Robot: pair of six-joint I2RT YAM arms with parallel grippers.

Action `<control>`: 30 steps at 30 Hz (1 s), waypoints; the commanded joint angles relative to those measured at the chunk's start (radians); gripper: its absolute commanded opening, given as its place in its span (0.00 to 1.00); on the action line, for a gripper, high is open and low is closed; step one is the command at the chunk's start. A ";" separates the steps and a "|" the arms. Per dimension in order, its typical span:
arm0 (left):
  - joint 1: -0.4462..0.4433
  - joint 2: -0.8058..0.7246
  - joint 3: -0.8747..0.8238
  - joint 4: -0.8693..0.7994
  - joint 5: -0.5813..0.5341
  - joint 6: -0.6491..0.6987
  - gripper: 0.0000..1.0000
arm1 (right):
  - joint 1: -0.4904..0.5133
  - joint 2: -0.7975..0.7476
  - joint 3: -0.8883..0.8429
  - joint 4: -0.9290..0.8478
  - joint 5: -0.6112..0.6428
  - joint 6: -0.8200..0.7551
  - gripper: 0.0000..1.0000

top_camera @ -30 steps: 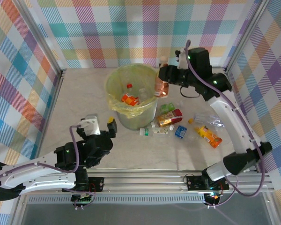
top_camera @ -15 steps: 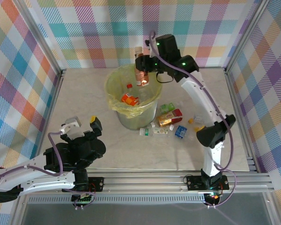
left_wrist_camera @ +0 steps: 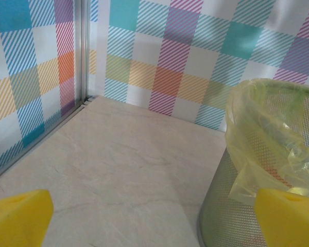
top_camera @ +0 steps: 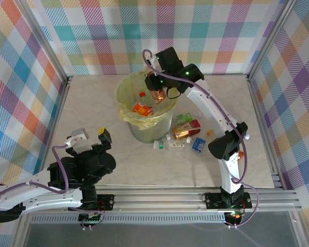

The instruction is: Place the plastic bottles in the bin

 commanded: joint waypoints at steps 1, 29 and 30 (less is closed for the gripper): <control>0.006 -0.006 -0.015 -0.023 -0.038 -0.023 1.00 | 0.007 0.017 -0.026 -0.023 0.035 -0.055 0.37; 0.005 0.032 -0.004 0.080 -0.010 0.132 1.00 | 0.027 -0.037 0.018 -0.079 -0.013 -0.018 0.96; 0.004 0.039 0.001 0.094 -0.006 0.155 1.00 | 0.027 -0.048 0.017 -0.081 -0.009 -0.006 1.00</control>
